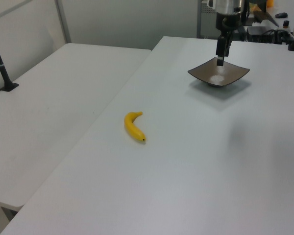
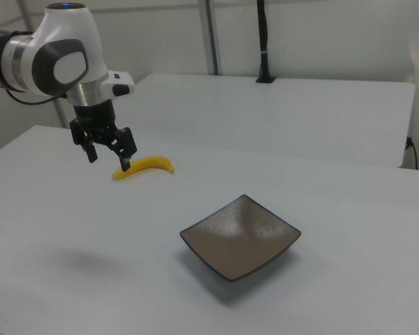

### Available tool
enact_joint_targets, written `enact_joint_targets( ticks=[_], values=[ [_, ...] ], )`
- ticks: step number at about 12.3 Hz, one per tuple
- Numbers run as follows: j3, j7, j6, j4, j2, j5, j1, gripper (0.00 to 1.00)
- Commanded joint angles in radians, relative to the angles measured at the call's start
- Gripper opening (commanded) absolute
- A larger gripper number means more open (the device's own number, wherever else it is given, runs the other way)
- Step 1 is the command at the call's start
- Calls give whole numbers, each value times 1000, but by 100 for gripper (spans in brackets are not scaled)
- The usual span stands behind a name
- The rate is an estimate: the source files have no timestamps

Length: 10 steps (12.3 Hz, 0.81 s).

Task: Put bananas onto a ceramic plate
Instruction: 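Move the open gripper over the yellow banana and lower it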

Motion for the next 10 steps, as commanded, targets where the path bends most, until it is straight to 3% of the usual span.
enact_joint_targets(
  ticks=[1, 6, 10],
  values=[
    [-14, -10, 23, -24, -14, 15, 18, 100],
    [-10, 5, 24, -22, -5, 23, 18, 100],
    [26, 242, 134, 30, 70, 34, 21, 100]
  ],
)
